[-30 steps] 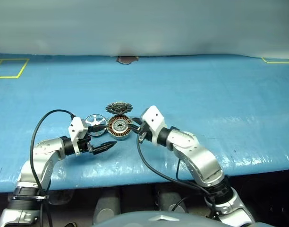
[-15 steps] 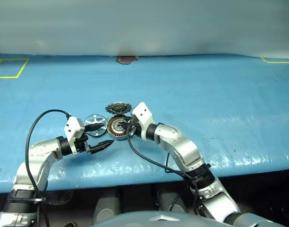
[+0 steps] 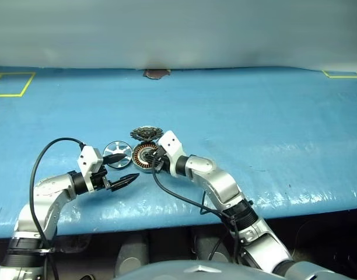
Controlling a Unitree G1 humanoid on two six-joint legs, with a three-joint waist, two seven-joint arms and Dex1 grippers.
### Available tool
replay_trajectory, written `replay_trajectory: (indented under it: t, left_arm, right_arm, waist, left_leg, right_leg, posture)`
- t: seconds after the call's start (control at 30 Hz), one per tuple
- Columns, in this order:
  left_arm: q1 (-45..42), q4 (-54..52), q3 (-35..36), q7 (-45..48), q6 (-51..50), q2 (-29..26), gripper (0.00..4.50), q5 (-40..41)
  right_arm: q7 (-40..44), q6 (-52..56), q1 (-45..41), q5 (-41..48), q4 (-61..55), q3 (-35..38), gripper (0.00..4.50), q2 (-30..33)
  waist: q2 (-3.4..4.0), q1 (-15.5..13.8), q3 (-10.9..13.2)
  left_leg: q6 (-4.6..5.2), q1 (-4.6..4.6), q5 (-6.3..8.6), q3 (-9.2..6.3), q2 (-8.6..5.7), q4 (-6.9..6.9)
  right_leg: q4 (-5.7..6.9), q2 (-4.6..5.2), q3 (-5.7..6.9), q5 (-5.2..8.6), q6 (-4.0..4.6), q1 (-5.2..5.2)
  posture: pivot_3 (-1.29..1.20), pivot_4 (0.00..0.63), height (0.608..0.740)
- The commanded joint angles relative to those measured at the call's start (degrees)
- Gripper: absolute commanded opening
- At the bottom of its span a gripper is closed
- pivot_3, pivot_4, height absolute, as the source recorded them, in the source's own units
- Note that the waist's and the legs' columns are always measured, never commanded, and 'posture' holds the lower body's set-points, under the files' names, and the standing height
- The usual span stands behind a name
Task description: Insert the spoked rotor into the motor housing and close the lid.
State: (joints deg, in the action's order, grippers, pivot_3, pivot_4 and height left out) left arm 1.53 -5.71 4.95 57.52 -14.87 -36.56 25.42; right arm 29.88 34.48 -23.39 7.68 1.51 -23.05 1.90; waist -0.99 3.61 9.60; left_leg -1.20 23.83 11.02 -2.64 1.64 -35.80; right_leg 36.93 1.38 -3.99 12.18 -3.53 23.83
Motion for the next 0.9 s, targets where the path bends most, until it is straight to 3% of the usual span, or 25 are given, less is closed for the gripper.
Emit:
replay_trajectory:
  t: [0.03,0.47,0.6,0.9]
  left_arm:
    - [-0.1,-2.5,1.41,-0.07,-0.07,-0.75,4.5,0.77]
    - [-0.48,-1.84,1.3,-0.02,0.34,-0.6,4.5,0.42]
    - [-0.62,-1.77,1.24,-0.2,0.3,-0.54,4.5,0.32]
    - [-1.47,-1.1,0.8,-0.04,0.65,-0.38,4.5,-0.07]
  right_arm:
    - [-0.28,-0.58,-0.5,-0.01,0.12,0.53,0.76,-0.6]
    - [0.39,-0.06,-0.7,-1.93,-1.44,-0.94,0.76,1.26]
    - [-0.74,-1.02,-0.51,-3.04,-2.29,-0.84,2.07,1.16]
    - [-0.93,-1.38,-0.38,-2.68,-4.77,-0.45,2.07,0.72]
  waist:
    - [0.0,0.02,0.0]
    - [0.0,-0.01,0.0]
    - [0.0,0.02,0.0]
    - [0.0,0.02,0.0]
  left_leg:
    - [0.0,0.0,0.0,0.0,0.0,0.0]
    - [0.0,-0.01,0.0,0.0,0.0,0.0]
    - [0.0,-0.01,0.0,0.0,0.0,0.0]
    - [0.0,0.01,0.0,0.0,0.0,0.01]
  right_leg:
    - [0.0,0.0,0.0,0.0,0.0,0.0]
    - [0.0,0.01,0.0,0.0,0.0,-0.01]
    - [0.0,0.0,0.0,0.0,0.0,-0.01]
    - [-0.01,0.0,0.0,0.0,0.0,0.01]
  posture:
    - [0.0,0.15,0.74]
    - [0.0,0.15,0.74]
    - [0.0,0.15,0.74]
    - [0.0,0.15,0.74]
